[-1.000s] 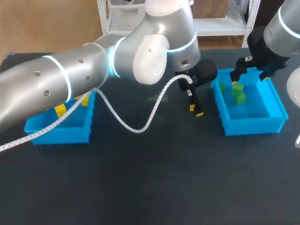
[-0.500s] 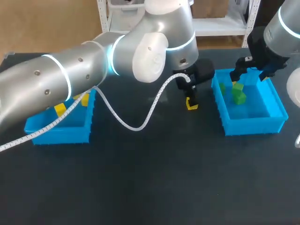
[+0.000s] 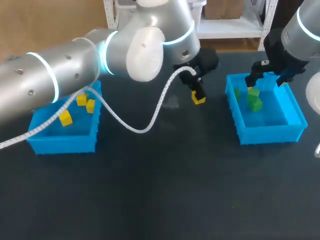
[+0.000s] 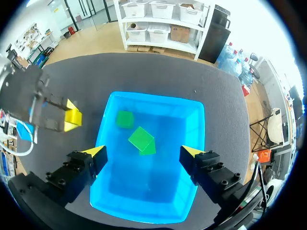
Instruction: Put the green cubes in the right bin and the yellow cubes in the left bin.
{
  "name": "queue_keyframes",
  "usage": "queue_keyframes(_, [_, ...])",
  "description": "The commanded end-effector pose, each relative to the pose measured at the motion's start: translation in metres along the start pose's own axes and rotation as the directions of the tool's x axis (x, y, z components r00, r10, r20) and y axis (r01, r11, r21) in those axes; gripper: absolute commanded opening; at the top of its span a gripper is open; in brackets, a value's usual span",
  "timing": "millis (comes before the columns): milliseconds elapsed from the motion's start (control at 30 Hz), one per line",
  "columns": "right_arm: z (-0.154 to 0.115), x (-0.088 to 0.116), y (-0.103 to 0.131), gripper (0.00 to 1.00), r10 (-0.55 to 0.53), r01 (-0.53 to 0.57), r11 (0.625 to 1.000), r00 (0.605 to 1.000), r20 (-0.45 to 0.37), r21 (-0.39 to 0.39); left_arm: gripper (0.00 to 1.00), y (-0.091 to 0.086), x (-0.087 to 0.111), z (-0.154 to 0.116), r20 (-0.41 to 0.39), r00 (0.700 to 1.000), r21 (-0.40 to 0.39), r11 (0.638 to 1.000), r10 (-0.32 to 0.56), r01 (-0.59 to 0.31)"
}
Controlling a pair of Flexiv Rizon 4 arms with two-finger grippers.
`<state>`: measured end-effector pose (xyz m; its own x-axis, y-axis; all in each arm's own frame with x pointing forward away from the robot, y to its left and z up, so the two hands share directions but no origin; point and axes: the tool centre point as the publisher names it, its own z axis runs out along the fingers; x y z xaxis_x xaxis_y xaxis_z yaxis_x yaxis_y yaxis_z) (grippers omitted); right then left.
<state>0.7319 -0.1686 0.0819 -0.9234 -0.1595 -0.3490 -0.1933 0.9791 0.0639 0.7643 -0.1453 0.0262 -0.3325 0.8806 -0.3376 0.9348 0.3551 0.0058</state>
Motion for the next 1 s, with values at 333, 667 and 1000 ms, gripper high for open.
queue_keyframes(333, [-0.001, 0.002, 0.0, 1.0, 0.001, -0.001, 1.0, 1.0, 0.005, 0.003, 0.0, 0.02, 0.057, -0.077, 0.118, 0.986, -0.093, 0.988, -0.116, 0.127])
queue_keyframes(667, [-0.001, 0.002, 0.0, 1.0, 0.001, -0.001, 1.0, 1.0, 0.005, 0.003, 0.0, 0.052, 0.119, -0.136, 0.213, 0.936, -0.157, 0.936, -0.279, 0.315])
queue_keyframes(1000, [-0.001, 0.002, 0.0, 1.0, 0.001, -0.001, 1.0, 1.0, 0.005, 0.003, 0.0, 0.071, 0.19, -0.169, 0.28, 0.864, -0.195, 0.857, -0.418, 0.478])
